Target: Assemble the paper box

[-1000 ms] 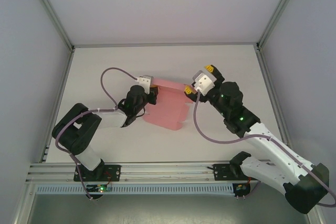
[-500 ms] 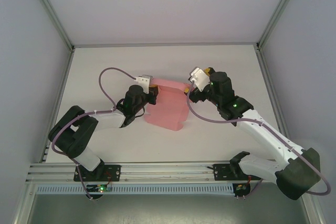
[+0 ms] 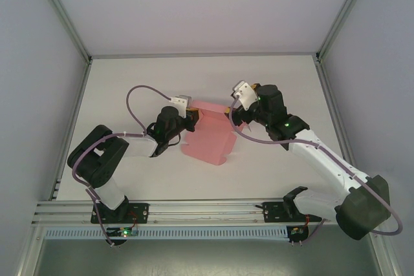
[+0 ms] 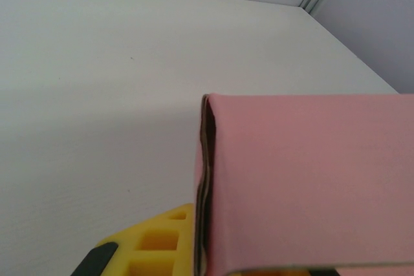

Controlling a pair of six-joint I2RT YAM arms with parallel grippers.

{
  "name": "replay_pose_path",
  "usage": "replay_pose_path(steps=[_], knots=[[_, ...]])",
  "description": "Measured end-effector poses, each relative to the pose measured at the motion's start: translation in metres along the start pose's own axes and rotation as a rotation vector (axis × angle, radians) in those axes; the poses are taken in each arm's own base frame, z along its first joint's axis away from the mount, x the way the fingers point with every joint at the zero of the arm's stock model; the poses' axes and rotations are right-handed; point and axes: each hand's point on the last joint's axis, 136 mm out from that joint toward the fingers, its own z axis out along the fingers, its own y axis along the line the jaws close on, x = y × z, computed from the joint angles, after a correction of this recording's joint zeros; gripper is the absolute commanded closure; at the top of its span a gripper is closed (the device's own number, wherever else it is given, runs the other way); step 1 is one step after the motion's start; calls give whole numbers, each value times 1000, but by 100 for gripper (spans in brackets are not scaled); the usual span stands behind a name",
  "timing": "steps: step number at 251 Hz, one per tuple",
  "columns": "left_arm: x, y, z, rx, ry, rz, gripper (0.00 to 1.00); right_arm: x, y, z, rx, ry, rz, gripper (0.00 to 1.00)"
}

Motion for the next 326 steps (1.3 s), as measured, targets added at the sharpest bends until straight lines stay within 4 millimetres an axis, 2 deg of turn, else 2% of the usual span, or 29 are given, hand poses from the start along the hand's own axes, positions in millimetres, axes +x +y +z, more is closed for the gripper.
replay_pose_path(steps=[67,136,174,210,269,326], knots=[[0,-3,0,15,4,1,100,18,-15,-1,12,54,37,2],[-6,-7,2,33,-3,3,100,17,14,6,-153,29,6,2],[-3,-8,2,40,12,2,100,18,15,9,-161,32,-2,2],[-4,-13,2,75,28,-2,100,8,7,14,-110,-36,-6,2],[1,-6,3,70,66,-23,99,-2,0,25,53,-136,-19,2],[-4,-6,4,70,61,-59,99,-14,-9,24,222,-192,16,2]])
